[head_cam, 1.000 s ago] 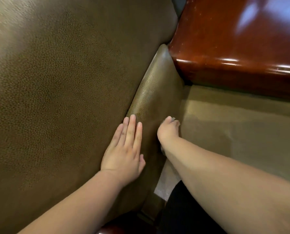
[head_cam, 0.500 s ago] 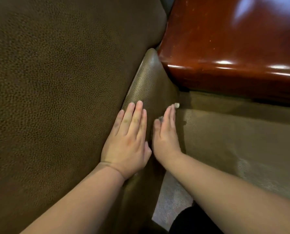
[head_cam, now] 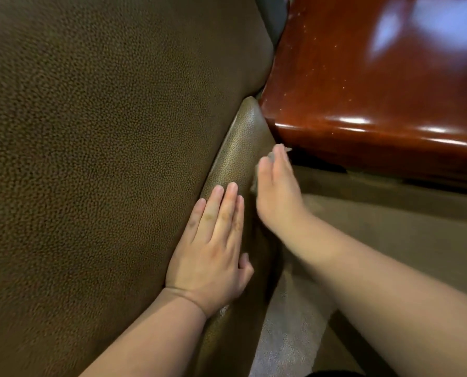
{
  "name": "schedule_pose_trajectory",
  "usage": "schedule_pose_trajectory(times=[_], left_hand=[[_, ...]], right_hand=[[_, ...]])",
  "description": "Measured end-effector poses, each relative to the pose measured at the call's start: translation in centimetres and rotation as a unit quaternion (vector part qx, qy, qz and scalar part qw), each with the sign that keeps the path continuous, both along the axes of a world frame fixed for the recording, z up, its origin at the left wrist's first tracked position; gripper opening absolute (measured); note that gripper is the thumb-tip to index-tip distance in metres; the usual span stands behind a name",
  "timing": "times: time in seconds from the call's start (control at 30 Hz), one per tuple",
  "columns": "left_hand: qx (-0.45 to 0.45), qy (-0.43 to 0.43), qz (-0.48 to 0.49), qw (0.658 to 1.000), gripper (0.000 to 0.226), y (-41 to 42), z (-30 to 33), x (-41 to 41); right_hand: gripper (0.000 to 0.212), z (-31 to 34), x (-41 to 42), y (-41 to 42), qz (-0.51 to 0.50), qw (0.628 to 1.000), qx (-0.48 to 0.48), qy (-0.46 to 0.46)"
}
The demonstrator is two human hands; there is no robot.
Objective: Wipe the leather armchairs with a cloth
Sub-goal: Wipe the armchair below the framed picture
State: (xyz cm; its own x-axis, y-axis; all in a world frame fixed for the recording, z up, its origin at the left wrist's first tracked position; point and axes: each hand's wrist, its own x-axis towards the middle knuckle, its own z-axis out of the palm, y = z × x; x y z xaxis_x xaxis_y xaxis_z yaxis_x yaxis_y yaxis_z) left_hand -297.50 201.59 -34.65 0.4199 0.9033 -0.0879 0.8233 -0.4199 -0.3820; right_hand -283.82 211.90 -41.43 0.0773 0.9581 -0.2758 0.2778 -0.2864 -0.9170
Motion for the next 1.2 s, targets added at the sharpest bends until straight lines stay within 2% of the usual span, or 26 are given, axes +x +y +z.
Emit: schedule_pose_trajectory(times=[0.07, 0.2, 0.37, 0.43, 0.53, 0.67, 0.73, 0.8, 0.9, 0.97, 1.03, 1.1, 1.2], left_hand=[[0.001, -0.005, 0.0, 1.0, 0.101, 0.1, 0.0, 0.0], [-0.001, -0.013, 0.004, 1.0, 0.103, -0.1, -0.3, -0.2], [-0.015, -0.005, 0.004, 1.0, 0.102, -0.1, -0.3, -0.2], [-0.019, -0.01, 0.01, 1.0, 0.102, 0.0, -0.2, -0.1], [-0.022, -0.023, 0.008, 0.999, 0.098, 0.1, -0.3, -0.1], [-0.02, -0.024, 0.008, 0.999, 0.093, -0.1, -0.5, -0.1], [-0.019, -0.023, 0.008, 1.0, 0.099, -0.1, -0.5, -0.1], [-0.013, -0.024, 0.008, 1.0, 0.103, -0.2, -0.4, -0.1], [-0.019, -0.02, 0.011, 1.0, 0.104, -0.1, -0.5, -0.2], [-0.019, -0.026, 0.014, 0.999, 0.102, 0.0, -0.7, -0.2], [-0.021, -0.033, 0.013, 0.999, 0.098, -0.1, -0.8, -0.2], [-0.018, -0.032, 0.004, 0.999, 0.095, -0.1, -1.1, -0.3], [-0.018, -0.034, 0.005, 0.999, 0.094, -0.4, -1.0, -0.3]], right_hand=[[0.067, 1.7, -0.6, -0.6, 0.064, 0.997, 0.036, 0.002], [0.073, 4.6, 0.0, 1.8, 0.112, 0.981, 0.154, -0.023], [0.094, 5.9, 0.3, 5.6, 0.084, 0.98, 0.174, -0.041], [0.09, 5.9, 0.4, 5.2, 0.074, 0.981, 0.17, -0.056], [0.071, 5.9, -0.5, 2.9, 0.093, 0.976, 0.177, -0.091], [0.062, 5.3, 0.2, 0.0, 0.189, 0.949, 0.222, -0.121], [0.056, 4.7, 1.8, 1.2, 0.225, 0.927, 0.252, -0.162], [0.053, 4.4, 2.8, 4.1, 0.189, 0.938, 0.22, -0.19], [0.054, 4.4, 2.5, 6.8, 0.107, 0.972, 0.127, -0.169], [0.051, 4.7, 1.3, 5.0, 0.091, 0.98, 0.137, -0.111], [0.053, 5.0, -0.1, 1.0, 0.125, 0.972, 0.182, -0.078], [0.059, 5.1, -0.7, -1.9, 0.18, 0.955, 0.219, -0.09], [0.057, 5.0, 0.4, -0.2, 0.221, 0.937, 0.233, -0.135]])
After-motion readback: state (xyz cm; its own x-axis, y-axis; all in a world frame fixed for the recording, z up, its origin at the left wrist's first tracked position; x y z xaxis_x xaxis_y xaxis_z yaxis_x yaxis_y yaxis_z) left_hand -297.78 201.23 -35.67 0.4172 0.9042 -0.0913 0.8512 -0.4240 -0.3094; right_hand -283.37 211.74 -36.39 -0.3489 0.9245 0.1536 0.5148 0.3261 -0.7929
